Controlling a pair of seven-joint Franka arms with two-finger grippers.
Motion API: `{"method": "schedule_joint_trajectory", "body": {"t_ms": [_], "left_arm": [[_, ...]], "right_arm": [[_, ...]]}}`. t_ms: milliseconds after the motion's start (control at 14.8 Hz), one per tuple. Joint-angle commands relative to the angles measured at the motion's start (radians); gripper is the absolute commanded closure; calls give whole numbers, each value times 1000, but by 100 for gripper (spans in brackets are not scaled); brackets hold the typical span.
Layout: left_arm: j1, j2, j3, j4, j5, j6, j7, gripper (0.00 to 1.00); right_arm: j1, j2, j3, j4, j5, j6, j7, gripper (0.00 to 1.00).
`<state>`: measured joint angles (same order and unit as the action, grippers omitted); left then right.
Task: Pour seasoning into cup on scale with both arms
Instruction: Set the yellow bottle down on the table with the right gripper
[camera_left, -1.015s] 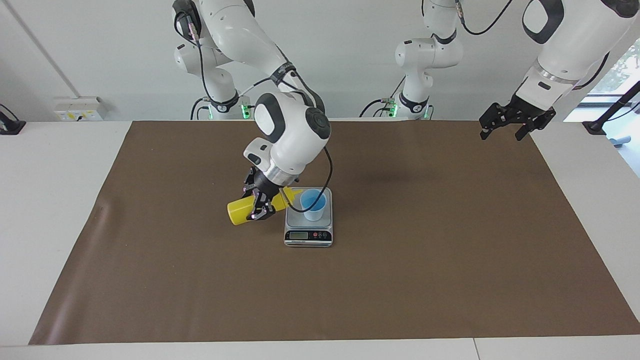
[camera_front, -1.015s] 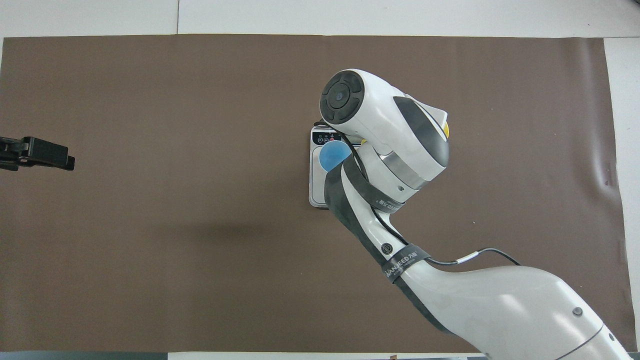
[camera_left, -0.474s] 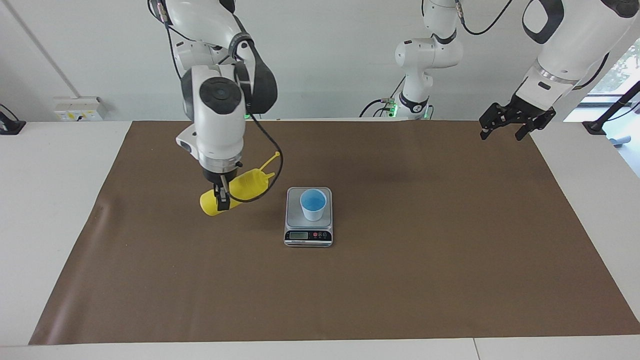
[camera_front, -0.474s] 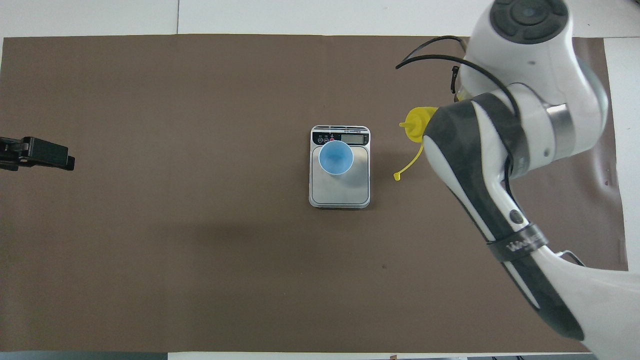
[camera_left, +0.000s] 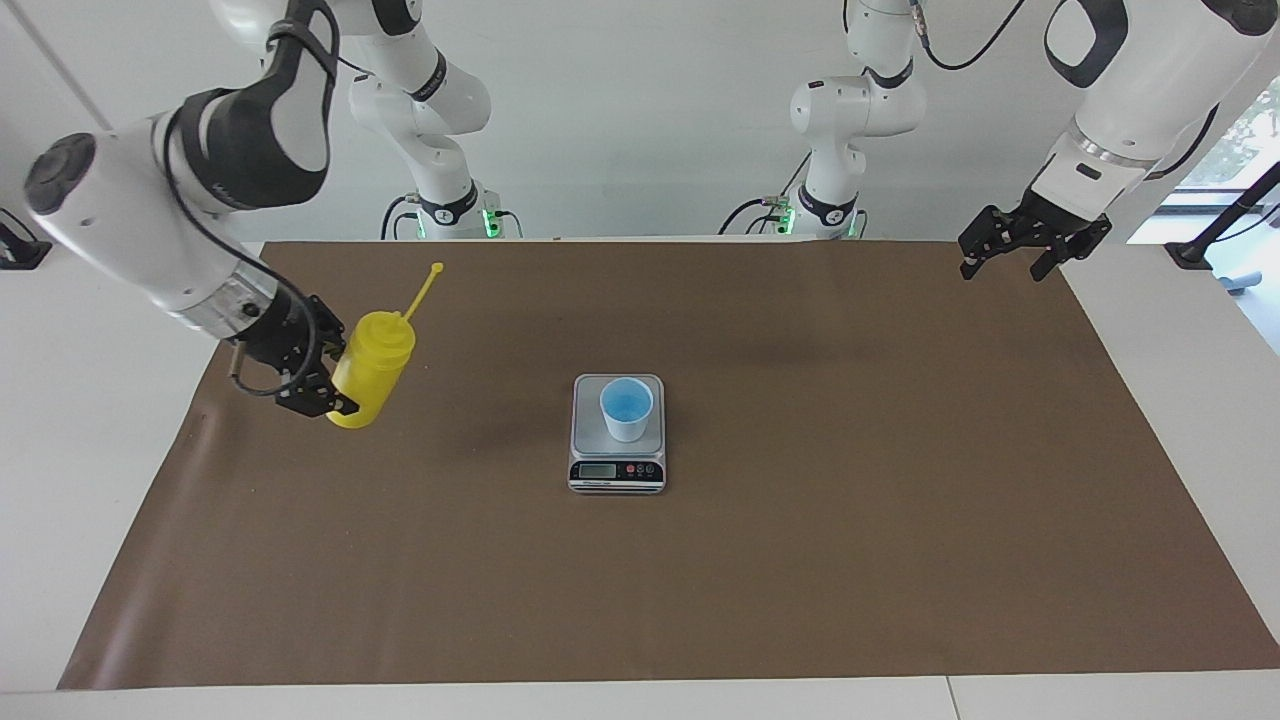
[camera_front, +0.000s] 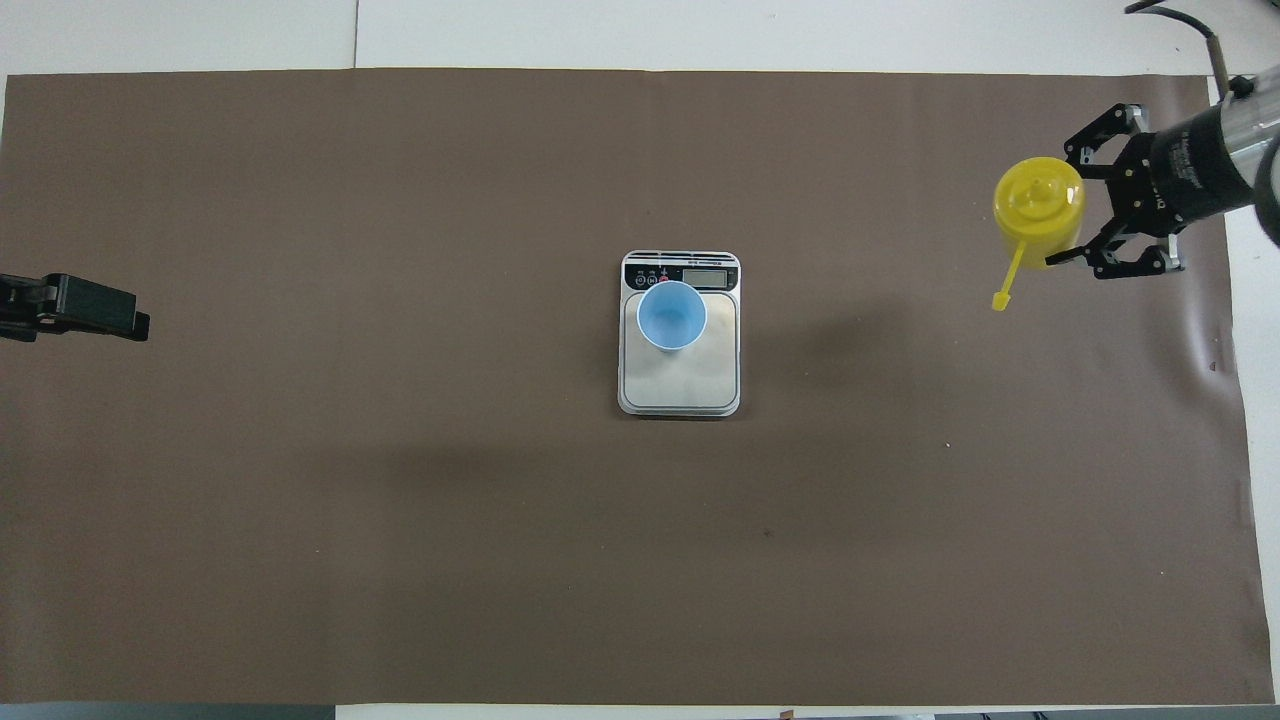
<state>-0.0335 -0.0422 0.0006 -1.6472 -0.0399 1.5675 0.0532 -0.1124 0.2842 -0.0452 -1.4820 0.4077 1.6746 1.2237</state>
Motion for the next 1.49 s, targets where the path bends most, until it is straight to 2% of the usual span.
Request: {"method": "schedule_joint_trajectory", "body": {"t_ms": [0,203,406,474,609,880,1083,1286,1421], "left_arm": [[10,-19,-5,-22,-12,9,10,0],[12,-19,-5,-22,-12,9,10,0],[10,-19,-5,-22,-12,9,10,0],[12,-19,-5,-22,-12,9,10,0],[10,-19,-5,-22,-12,11,8,0],[12,-19,-5,-22,-12,9,10,0],[12,-19,-5,-22,-12,9,8,0],[12,-19,-5,-22,-12,9,8,0],[10,-19,-5,-22,-12,9,8,0]], "right_arm": [[-97,-82,13,-185,155,60,-160,100],[-180,-68,13,-273,331,85,-236,100],[-236,-22,14,-310,381,73,-315,100],[-280,15,13,-320,435,51,-358,100],[-328,68,13,-323,461,24,-475,100],[-348,92,11,-405,526,68,-481,100],[-348,98,11,-443,539,109,-483,100],[-329,92,13,-494,539,213,-480,100],[-311,92,13,-495,539,221,-480,100]]}}
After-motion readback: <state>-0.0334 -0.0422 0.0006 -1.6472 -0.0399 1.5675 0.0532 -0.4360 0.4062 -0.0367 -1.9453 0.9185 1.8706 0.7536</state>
